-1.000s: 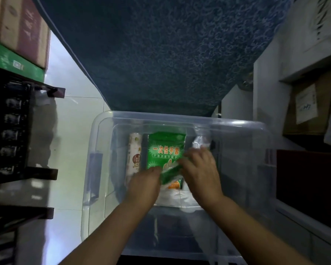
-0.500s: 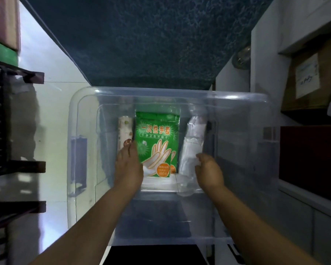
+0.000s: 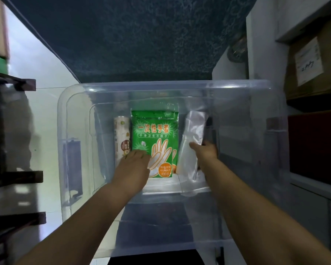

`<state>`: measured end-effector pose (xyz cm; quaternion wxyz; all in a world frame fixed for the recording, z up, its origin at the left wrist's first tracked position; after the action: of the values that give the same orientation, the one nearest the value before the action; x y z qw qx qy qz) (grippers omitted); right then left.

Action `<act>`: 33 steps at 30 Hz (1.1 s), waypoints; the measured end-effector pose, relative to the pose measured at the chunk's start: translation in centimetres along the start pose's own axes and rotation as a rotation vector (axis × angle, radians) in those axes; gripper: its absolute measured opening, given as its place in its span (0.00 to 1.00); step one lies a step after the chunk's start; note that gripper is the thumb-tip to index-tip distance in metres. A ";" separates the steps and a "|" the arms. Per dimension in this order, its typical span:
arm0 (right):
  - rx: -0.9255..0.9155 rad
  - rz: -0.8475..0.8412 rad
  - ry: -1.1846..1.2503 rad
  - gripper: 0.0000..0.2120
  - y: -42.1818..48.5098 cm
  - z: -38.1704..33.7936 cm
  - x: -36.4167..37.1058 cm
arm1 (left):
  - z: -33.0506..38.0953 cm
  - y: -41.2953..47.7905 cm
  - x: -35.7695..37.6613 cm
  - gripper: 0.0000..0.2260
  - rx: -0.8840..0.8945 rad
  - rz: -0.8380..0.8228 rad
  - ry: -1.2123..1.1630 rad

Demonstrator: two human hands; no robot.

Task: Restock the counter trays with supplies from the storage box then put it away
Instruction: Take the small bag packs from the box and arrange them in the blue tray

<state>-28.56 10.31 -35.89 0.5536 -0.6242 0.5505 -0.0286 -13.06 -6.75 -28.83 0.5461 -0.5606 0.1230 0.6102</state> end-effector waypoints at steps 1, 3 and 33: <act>0.003 -0.033 0.036 0.09 -0.7 -0.2 -0.2 | 0.2 0.0 -0.5 0.21 -0.011 0.002 -0.027; -0.017 -0.091 0.089 0.03 -2.3 -0.9 -0.9 | 0.9 0.1 -1.6 0.21 -0.034 0.000 -0.087; -0.870 -0.439 -1.316 0.24 -6.4 3.1 3.9 | -1.2 -1.0 -13.3 0.05 -0.294 0.410 -0.596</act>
<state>-20.82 8.16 -34.64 0.4536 -0.7658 -0.0599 0.4519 -14.54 -14.34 -17.87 0.3384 -0.3949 -0.0205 0.8539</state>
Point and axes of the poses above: each hand's wrist, its own y-axis towards the middle knuckle, its own x-axis out of the palm, z = x × y, the point moved 9 cm from there along y, towards the middle knuckle, and after that the axes turned 12 degrees about z, right-handed, at the moved point
